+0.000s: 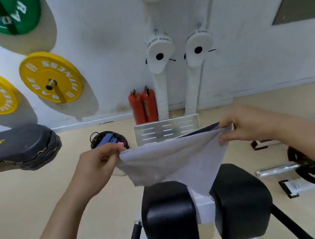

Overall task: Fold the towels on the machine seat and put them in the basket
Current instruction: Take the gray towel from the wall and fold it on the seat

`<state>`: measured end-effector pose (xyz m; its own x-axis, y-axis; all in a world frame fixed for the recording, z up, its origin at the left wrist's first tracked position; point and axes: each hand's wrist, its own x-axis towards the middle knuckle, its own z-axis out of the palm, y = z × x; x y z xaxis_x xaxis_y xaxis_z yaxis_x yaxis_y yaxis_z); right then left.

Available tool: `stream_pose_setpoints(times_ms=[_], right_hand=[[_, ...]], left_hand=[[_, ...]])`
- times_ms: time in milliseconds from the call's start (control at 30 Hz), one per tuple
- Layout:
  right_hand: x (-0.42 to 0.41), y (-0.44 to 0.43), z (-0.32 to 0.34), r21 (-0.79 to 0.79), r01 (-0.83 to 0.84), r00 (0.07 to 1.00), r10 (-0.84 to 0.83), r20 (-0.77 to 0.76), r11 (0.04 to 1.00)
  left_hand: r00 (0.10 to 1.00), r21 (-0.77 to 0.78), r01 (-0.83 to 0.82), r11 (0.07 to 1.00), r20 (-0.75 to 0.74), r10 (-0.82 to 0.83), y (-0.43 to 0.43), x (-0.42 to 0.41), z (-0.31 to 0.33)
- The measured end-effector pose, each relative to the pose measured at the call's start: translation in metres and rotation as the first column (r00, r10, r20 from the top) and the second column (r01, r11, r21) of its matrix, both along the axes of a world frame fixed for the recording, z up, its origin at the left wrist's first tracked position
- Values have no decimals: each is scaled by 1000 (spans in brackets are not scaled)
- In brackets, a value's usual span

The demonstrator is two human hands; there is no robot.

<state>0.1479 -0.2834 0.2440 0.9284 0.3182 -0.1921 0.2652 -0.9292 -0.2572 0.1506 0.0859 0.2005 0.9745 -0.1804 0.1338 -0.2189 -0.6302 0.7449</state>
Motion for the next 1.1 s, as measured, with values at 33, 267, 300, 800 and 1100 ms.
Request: stream_pose_setpoints(times_ms=[33, 267, 300, 800, 1100], right_hand=[[-11, -1, 8, 55, 44, 999, -45, 21, 998], [-88, 7, 55, 216, 239, 944, -279, 178, 947], [-98, 8, 61, 264, 254, 934, -306, 182, 931], [-165, 79, 43, 460, 201, 979, -163, -121, 865], [-139, 128, -26, 401, 30, 994, 16, -111, 916]], left_hand=[[998, 33, 53, 998, 34, -54, 1, -3, 8], [945, 37, 219, 975, 241, -221, 7, -26, 52], [941, 2, 214, 977, 268, -207, 8, -30, 57], [964, -282, -172, 944, 148, 219, 1, 22, 2], [926, -62, -361, 931, 94, 365, -14, 50, -57]])
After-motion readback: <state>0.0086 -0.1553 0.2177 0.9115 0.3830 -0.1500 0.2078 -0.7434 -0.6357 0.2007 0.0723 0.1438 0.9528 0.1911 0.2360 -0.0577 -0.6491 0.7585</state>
